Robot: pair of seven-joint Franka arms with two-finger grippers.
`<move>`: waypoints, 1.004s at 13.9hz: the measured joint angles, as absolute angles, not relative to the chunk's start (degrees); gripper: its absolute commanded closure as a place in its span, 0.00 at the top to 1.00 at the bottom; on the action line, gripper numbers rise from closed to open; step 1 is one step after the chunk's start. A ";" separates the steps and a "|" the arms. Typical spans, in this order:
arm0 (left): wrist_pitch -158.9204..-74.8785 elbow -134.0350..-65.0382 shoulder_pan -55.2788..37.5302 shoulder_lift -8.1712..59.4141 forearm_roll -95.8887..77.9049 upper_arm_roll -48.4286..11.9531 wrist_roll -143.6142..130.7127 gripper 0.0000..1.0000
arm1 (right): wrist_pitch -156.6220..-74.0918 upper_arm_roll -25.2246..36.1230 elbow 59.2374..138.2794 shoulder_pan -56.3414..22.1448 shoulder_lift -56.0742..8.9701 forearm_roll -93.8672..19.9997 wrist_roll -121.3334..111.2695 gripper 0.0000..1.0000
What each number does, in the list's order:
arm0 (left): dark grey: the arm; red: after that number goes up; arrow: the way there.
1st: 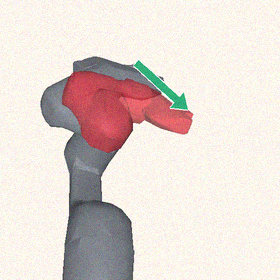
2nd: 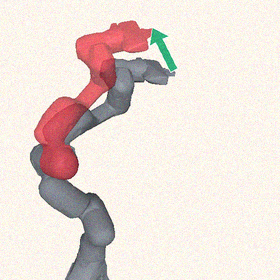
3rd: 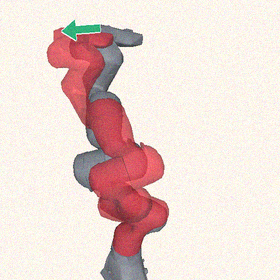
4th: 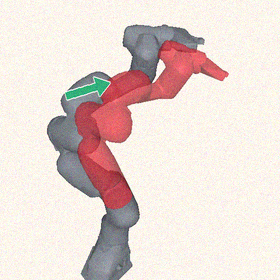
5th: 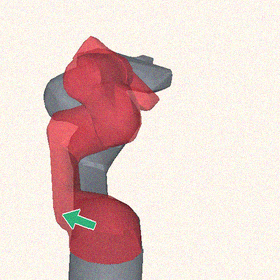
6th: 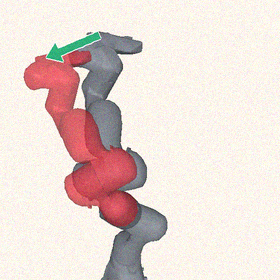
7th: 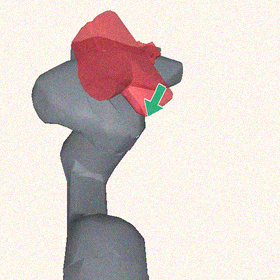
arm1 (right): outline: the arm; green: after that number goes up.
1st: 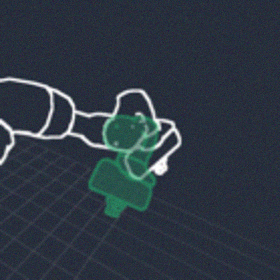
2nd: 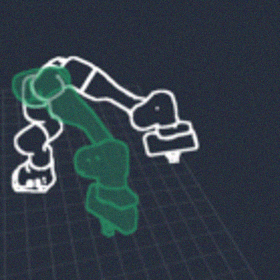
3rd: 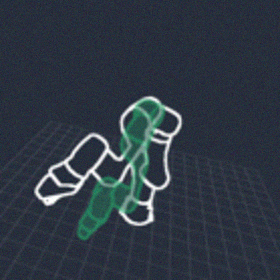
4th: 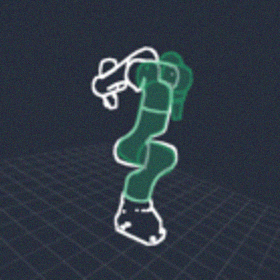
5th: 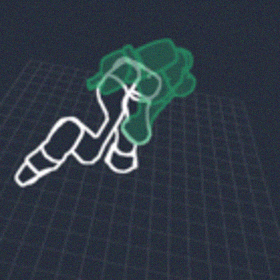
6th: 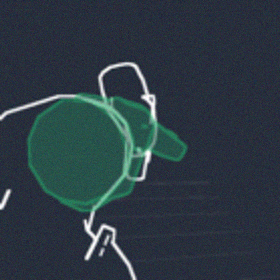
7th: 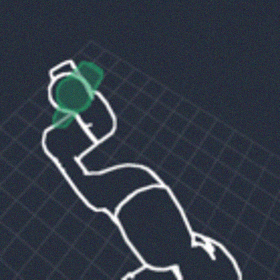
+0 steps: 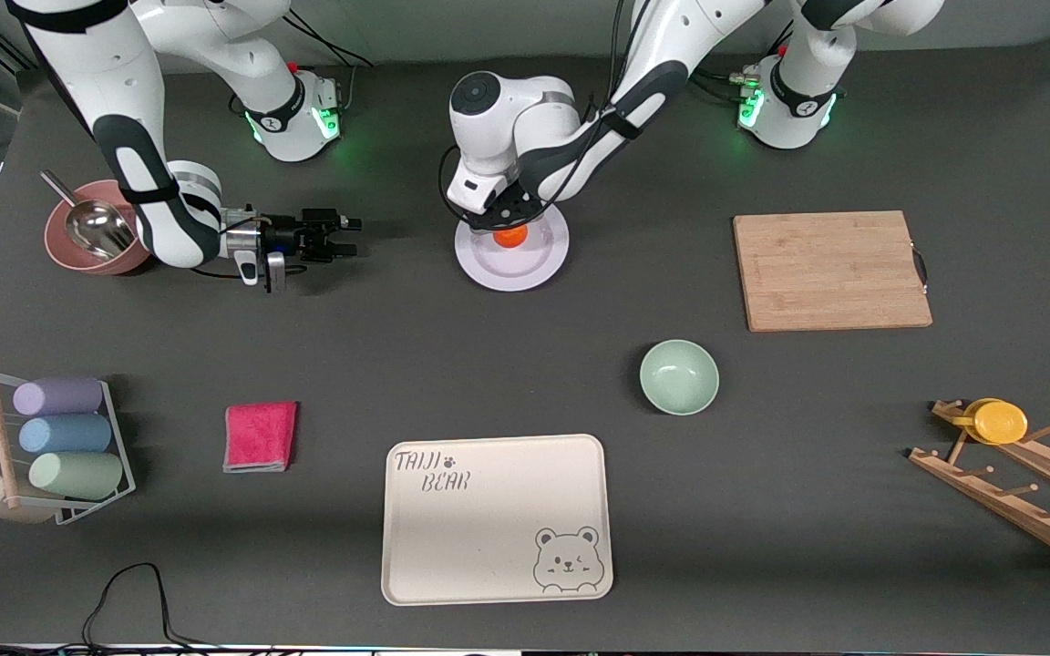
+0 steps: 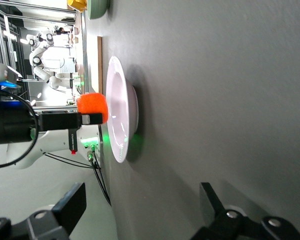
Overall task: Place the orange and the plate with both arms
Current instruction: 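Lower the orange onto the plate and open the left gripper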
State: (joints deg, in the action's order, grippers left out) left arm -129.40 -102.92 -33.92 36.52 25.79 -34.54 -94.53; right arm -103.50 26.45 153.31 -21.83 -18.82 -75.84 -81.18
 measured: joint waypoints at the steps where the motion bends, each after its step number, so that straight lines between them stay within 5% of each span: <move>1: -129.40 -102.83 -33.97 36.56 25.82 -34.43 -94.60 0.00 | -103.35 26.45 153.23 -21.83 -19.79 -75.95 -81.68 1.00; 5: -130.59 -102.80 -33.97 36.97 25.93 -34.13 -94.75 0.00 | -103.24 26.42 152.93 -21.83 -20.73 -76.03 -81.91 1.00; 9: -130.74 -102.81 -34.06 38.25 26.51 -34.03 -94.80 0.00 | -103.23 26.42 152.90 -21.83 -20.82 -76.04 -81.91 0.56; 11: -131.22 -102.80 -34.11 39.13 26.81 -34.00 -95.38 0.03 | -103.22 26.42 152.90 -21.83 -20.96 -76.06 -81.91 0.42; 12: -131.31 -102.81 -34.11 39.48 27.02 -33.98 -95.65 0.74 | -103.15 26.42 152.89 -21.83 -21.01 -76.07 -81.91 0.42; 13: -131.33 -102.80 -34.11 39.65 27.17 -33.96 -95.88 1.00 | -102.88 26.42 152.89 -21.83 -21.06 -76.07 -81.91 0.42; 14: -131.34 -102.80 -34.11 39.68 27.46 -33.96 -96.17 1.00 | -102.50 26.42 152.89 -21.84 -21.10 -76.08 -81.91 0.42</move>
